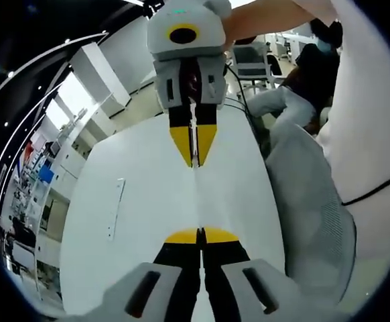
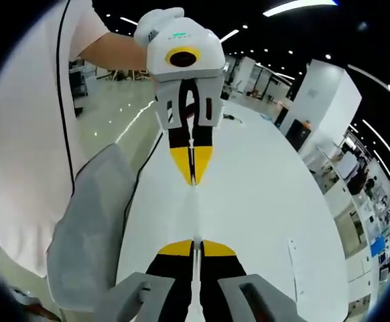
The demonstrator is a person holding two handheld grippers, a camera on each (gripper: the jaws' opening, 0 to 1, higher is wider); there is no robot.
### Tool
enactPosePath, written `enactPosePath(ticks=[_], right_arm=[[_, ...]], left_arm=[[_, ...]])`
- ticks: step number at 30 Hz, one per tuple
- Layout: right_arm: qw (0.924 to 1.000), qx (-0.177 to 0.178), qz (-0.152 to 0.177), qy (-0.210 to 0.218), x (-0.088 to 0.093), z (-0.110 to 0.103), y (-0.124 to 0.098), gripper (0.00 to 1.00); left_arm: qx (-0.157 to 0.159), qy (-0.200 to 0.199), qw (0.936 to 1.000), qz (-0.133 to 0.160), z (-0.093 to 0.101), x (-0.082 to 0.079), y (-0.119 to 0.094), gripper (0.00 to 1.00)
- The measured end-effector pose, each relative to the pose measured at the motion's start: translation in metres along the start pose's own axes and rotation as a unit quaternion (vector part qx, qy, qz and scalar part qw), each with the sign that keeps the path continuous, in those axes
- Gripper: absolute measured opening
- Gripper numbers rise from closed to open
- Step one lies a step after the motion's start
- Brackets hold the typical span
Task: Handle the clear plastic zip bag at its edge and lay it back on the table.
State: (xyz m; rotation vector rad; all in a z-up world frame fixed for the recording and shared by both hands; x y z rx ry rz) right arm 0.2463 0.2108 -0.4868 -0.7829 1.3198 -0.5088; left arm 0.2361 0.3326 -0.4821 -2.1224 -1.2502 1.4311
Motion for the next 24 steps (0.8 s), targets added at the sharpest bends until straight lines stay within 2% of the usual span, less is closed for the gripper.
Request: enactPosePath(ticks=[11, 14, 16, 24], right_arm=[[0.9999, 0.003, 0.009, 0.014, -0.0003, 0.0015, -0.0002, 0.00], [0.9998, 0.003, 0.015, 0.010, -0.0017, 0.0003, -0.0006, 0.00], [0.9998, -0.003, 0.013, -0.013, -0.0027, -0.0027, -0.0002, 0.00], [0.9998, -0.005, 0.017, -0.003, -0.0026, -0.0038, 0.0012, 0.00]], left_arm=[[0.000, -0.008, 1.0000, -0.002, 0.0022, 0.0013, -0.0021, 0.00], [0.000, -0.010, 0.9999, 0.002, 0.0025, 0.0026, -0.0044, 0.00], [0.000, -0.009, 0.9999, 0.007, 0.0033, 0.0032, -0.0058, 0.00], [-0.002, -0.005, 0.9999, 0.014, 0.0037, 0.0039, -0.0064, 0.00]])
Point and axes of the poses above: the point that each gripper's makers call its tool centre point, and the gripper's own axes: y roughly forward along the fingers, z roughly to its right, x roughly out of its underside, the point moved 5 cm from there along -y, roughly backward along the fingers, and after that the axes turned 14 degrees about -x, right-handed, at the moved point
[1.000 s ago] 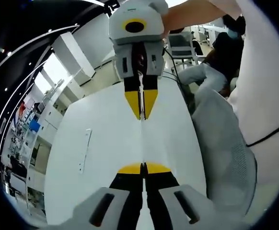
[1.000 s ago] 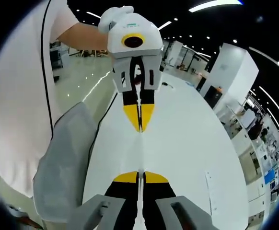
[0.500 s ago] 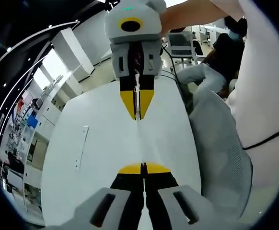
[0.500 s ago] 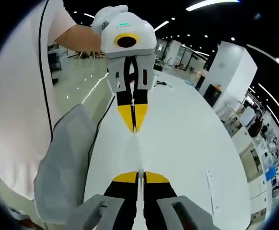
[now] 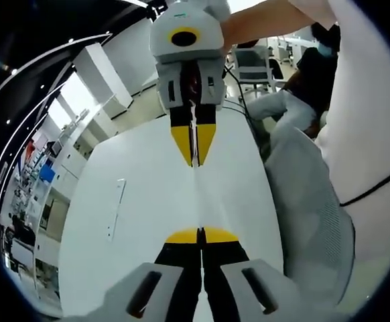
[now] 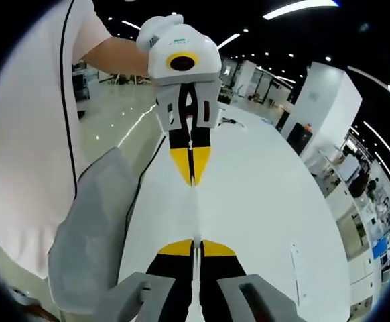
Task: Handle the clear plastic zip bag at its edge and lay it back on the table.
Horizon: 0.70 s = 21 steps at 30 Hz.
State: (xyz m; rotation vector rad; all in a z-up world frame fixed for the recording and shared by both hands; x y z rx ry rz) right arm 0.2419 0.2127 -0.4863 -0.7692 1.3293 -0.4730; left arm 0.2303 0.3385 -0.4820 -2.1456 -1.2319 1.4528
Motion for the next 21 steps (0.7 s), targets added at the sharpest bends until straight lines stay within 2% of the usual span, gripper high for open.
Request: enactPosePath(ticks=[12, 21], right_arm=[[0.9999, -0.005, -0.007, 0.007, 0.0046, -0.0023, -0.0007, 0.00], [0.9998, -0.001, -0.013, 0.012, 0.0088, -0.0032, -0.0055, 0.00]], left_arm=[[-0.002, 0.016, 0.9998, 0.007, 0.0014, 0.0032, -0.0014, 0.00], [-0.008, 0.013, 0.9998, 0.009, -0.0013, 0.0082, -0.0052, 0.00]])
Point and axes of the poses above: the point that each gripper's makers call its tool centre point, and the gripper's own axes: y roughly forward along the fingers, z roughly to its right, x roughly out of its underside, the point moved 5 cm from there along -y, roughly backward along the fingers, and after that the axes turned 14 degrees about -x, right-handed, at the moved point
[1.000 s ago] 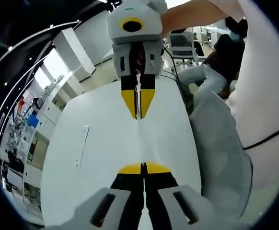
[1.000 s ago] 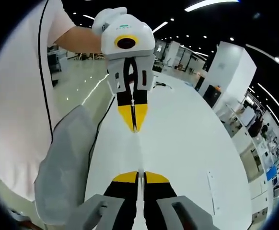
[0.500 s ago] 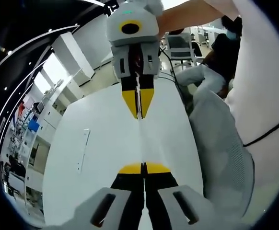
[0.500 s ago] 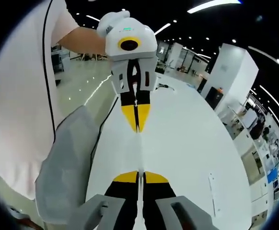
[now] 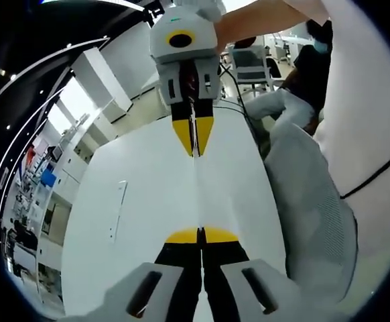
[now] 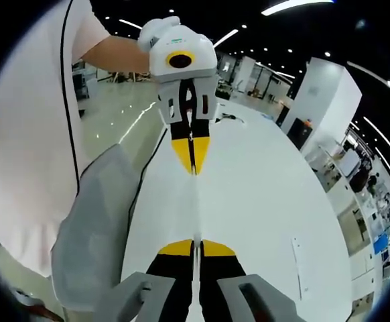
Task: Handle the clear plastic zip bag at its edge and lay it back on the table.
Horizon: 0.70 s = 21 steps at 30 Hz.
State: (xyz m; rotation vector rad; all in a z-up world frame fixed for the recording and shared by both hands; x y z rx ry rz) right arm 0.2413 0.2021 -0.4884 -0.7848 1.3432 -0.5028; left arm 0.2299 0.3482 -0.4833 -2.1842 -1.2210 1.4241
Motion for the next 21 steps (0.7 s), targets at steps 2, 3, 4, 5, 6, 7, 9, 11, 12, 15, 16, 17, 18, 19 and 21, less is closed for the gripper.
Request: enactPosePath(ticks=[2, 3, 4, 5, 6, 7, 9, 11, 12, 15, 16, 17, 18, 19, 21], right_arm=[[1.0000, 0.000, 0.000, 0.003, 0.001, 0.000, -0.001, 0.00], [1.0000, 0.000, 0.000, 0.004, 0.002, 0.000, -0.001, 0.00], [1.0000, -0.003, -0.002, 0.008, 0.003, -0.002, -0.001, 0.00], [1.0000, -0.004, -0.003, 0.006, 0.004, -0.002, -0.001, 0.00], [1.0000, -0.003, -0.005, 0.007, 0.005, -0.002, -0.002, 0.00], [0.9999, -0.003, -0.004, 0.010, 0.005, -0.002, -0.003, 0.00], [0.9999, -0.002, -0.004, 0.011, 0.006, -0.003, -0.004, 0.00], [0.9999, -0.002, -0.003, 0.013, 0.007, -0.003, -0.005, 0.00], [0.9999, -0.002, -0.004, 0.013, 0.007, -0.003, -0.006, 0.00], [0.9999, -0.001, -0.005, 0.016, 0.009, -0.003, -0.007, 0.00], [0.9999, 0.000, -0.005, 0.016, 0.010, -0.003, -0.008, 0.00], [0.9998, -0.001, -0.004, 0.017, 0.010, -0.003, -0.009, 0.00], [0.9998, 0.000, -0.004, 0.019, 0.011, -0.003, -0.009, 0.00], [0.9998, 0.000, -0.005, 0.019, 0.011, -0.003, -0.010, 0.00], [0.9998, 0.000, -0.007, 0.021, 0.014, -0.003, -0.011, 0.00]], left_arm=[[-0.002, -0.001, 1.0000, 0.000, -0.001, 0.002, -0.001, 0.00], [-0.001, -0.001, 1.0000, 0.000, -0.001, 0.003, -0.001, 0.00], [-0.002, -0.001, 1.0000, 0.000, -0.001, 0.004, -0.002, 0.00], [-0.003, -0.002, 1.0000, -0.001, -0.001, 0.005, -0.002, 0.00], [-0.002, -0.002, 1.0000, -0.001, -0.001, 0.007, -0.003, 0.00], [-0.004, -0.003, 1.0000, -0.001, -0.002, 0.008, -0.003, 0.00], [-0.004, -0.005, 1.0000, -0.001, -0.002, 0.008, -0.004, 0.00], [-0.005, -0.006, 1.0000, 0.000, -0.003, 0.009, -0.004, 0.00], [-0.006, -0.007, 1.0000, 0.001, -0.003, 0.008, -0.004, 0.00], [-0.006, -0.008, 0.9999, 0.001, -0.003, 0.009, -0.005, 0.00], [-0.008, -0.008, 0.9999, 0.003, -0.004, 0.009, -0.005, 0.00], [-0.006, -0.010, 0.9999, 0.003, -0.004, 0.010, -0.005, 0.00], [-0.009, -0.009, 0.9999, 0.003, -0.005, 0.010, -0.005, 0.00], [-0.008, -0.009, 0.9999, 0.004, -0.004, 0.010, -0.005, 0.00], [-0.009, -0.010, 0.9999, 0.002, -0.005, 0.012, -0.006, 0.00]])
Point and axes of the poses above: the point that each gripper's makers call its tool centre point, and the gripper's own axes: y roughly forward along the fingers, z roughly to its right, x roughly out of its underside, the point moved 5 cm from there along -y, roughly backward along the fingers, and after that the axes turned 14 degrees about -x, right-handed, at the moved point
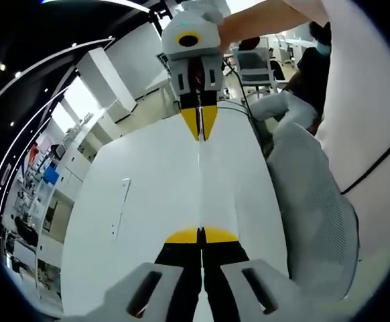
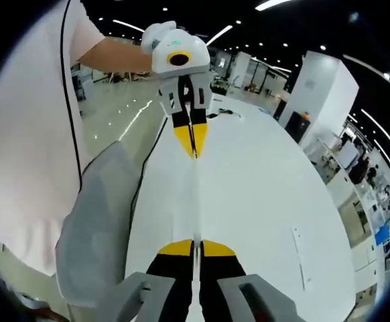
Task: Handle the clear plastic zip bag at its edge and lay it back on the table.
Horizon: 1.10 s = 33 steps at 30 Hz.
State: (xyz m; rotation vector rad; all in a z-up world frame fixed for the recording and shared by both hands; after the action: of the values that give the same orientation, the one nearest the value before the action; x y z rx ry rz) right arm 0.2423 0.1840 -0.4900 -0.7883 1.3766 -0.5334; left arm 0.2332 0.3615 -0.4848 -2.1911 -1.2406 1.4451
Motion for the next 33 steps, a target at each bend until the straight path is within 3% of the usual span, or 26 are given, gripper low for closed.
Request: enactPosePath(ticks=[24, 28, 33], right_arm=[[0.9996, 0.002, -0.004, 0.026, 0.005, -0.003, -0.006, 0.00], [0.9996, -0.002, -0.011, 0.025, 0.003, -0.006, -0.004, 0.00], [0.9992, -0.008, 0.006, 0.040, -0.006, -0.006, -0.004, 0.05]], left_arm=[[-0.016, -0.005, 0.9999, 0.005, -0.002, -0.006, -0.004, 0.00], [-0.018, -0.004, 0.9998, 0.008, -0.001, -0.007, -0.005, 0.00], [-0.020, -0.003, 0.9996, 0.018, 0.002, -0.012, -0.005, 0.00]])
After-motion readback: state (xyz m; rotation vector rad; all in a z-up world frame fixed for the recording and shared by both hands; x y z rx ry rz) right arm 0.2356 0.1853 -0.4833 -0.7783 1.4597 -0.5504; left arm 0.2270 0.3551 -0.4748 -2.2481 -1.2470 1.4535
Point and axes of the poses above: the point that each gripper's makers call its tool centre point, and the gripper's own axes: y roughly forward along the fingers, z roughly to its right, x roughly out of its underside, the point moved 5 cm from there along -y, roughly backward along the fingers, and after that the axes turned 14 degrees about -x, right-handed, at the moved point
